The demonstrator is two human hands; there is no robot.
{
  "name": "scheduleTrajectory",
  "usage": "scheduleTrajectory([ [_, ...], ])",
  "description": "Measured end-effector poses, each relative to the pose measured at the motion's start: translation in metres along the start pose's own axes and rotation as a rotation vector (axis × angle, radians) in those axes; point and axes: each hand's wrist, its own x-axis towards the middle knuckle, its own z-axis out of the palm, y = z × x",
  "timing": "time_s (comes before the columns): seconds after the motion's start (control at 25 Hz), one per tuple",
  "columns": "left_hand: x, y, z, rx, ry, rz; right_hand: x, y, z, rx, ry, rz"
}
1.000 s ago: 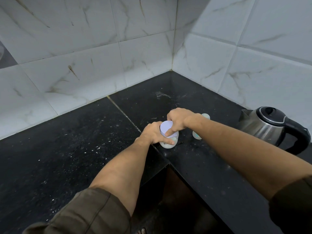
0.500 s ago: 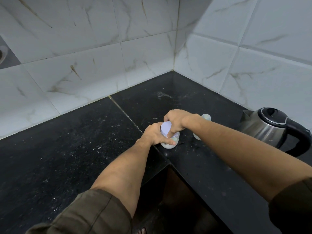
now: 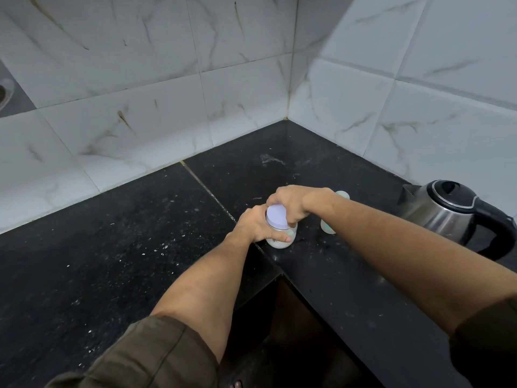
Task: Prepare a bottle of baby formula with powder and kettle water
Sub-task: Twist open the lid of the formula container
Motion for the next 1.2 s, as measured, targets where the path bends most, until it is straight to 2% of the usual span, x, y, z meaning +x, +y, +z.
scheduleTrajectory([
  [0.2,0.000,0.000,0.000,0.022,-0.005,0.000,0.000,-0.001,0.002,-0.004,0.064,0.137],
  [0.4,0.003,0.001,-0.002,0.032,-0.018,0.008,-0.001,0.000,-0.001,-0.037,0.006,0.029],
  [0.6,0.004,0.001,-0.003,0.081,-0.034,0.024,-0.001,-0.004,0.006,0.013,0.002,0.173],
  [0.76,0.004,0.000,-0.002,0.032,-0.017,0.004,0.000,-0.003,0.003,-0.034,0.003,0.077],
  [0.92,0.004,-0.002,-0.001,0.020,-0.026,0.019,-0.001,-0.006,-0.006,-0.059,0.013,0.058],
  [1.2,0.001,-0.008,-0.012,0.010,-0.103,0.036,0.003,0.015,-0.050,0.252,0.224,0.052],
])
